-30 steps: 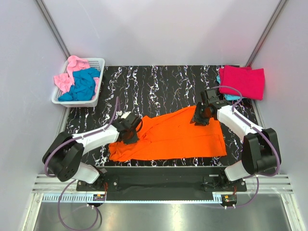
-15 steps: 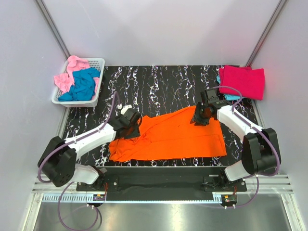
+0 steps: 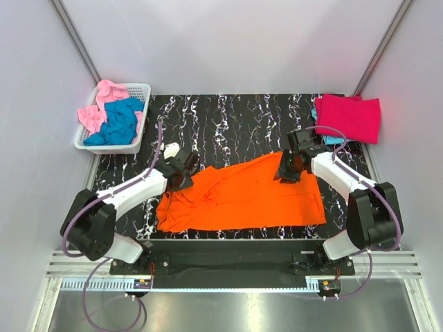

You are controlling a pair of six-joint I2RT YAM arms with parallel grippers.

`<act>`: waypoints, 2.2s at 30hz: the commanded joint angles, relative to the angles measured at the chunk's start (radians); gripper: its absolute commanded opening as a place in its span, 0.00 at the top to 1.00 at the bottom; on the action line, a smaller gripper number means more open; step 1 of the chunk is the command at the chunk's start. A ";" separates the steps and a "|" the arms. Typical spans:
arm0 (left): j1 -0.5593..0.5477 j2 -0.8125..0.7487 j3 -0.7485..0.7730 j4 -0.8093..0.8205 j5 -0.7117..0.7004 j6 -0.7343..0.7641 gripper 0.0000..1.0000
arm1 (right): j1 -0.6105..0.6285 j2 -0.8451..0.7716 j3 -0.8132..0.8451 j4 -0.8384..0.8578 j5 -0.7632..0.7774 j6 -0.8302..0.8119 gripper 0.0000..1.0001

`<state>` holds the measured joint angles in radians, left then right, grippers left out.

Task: Fold and stack the t-shirts
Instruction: Fold the tshirt

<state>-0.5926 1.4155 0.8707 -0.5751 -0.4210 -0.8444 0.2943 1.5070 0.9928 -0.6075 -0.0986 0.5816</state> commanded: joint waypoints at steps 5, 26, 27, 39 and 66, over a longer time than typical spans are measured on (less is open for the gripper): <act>0.063 0.043 0.025 0.078 0.010 -0.001 0.64 | 0.003 0.005 0.000 0.011 -0.003 -0.014 0.63; 0.082 0.074 0.024 0.040 -0.053 0.010 0.63 | 0.002 0.032 0.007 0.011 -0.003 -0.008 0.64; 0.082 0.079 0.022 0.041 -0.050 0.008 0.63 | 0.003 0.030 0.006 0.012 -0.004 -0.006 0.64; 0.083 0.102 0.022 0.052 0.001 0.005 0.86 | 0.003 0.030 0.003 0.011 -0.004 -0.008 0.64; 0.129 -0.009 0.395 -0.106 -0.019 0.179 1.00 | -0.133 0.166 0.289 -0.067 0.223 -0.019 0.58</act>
<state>-0.4774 1.3952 1.2007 -0.6613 -0.4290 -0.7063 0.2371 1.6272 1.2045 -0.6563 0.0505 0.5766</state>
